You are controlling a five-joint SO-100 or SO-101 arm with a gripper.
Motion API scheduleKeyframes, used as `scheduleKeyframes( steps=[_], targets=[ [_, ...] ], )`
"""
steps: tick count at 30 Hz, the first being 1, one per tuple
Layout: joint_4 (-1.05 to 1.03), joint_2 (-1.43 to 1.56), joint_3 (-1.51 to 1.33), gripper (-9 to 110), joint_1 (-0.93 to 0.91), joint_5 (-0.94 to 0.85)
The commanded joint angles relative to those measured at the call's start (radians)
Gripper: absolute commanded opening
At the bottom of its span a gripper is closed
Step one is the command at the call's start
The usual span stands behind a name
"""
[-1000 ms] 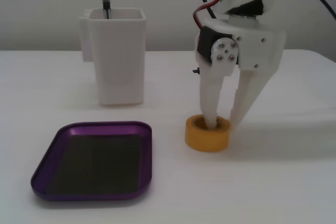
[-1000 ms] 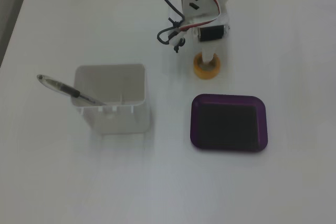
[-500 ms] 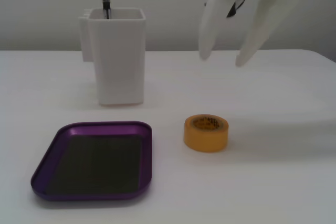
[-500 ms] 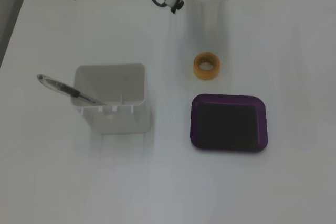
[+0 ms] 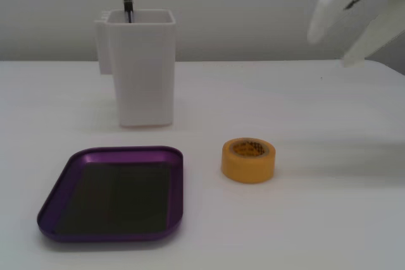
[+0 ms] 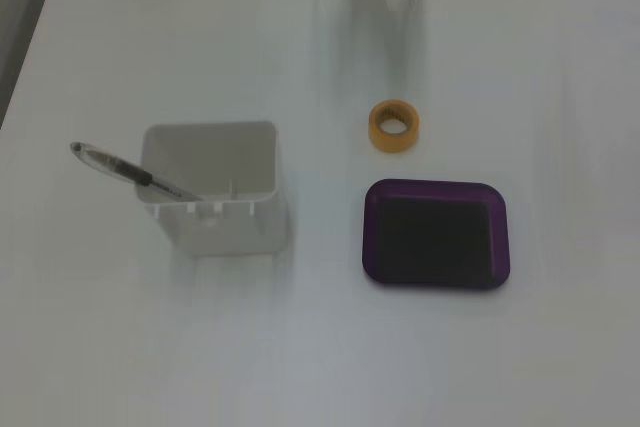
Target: Remove the yellow tape from the box.
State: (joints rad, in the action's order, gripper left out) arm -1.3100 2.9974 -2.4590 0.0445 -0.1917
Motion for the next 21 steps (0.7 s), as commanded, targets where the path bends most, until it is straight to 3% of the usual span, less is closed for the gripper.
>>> scheduleKeyframes(
  steps=[1,6,14,21],
  targets=[
    [0.044,0.222,-0.173,15,0.000,0.003],
    [0.080,0.480,-0.407,15,0.000,0.008],
    [0.126,0.425,-0.525,15,0.000,0.218],
    [0.130,0.425,-0.606,13,0.000,0.233]
  ],
)
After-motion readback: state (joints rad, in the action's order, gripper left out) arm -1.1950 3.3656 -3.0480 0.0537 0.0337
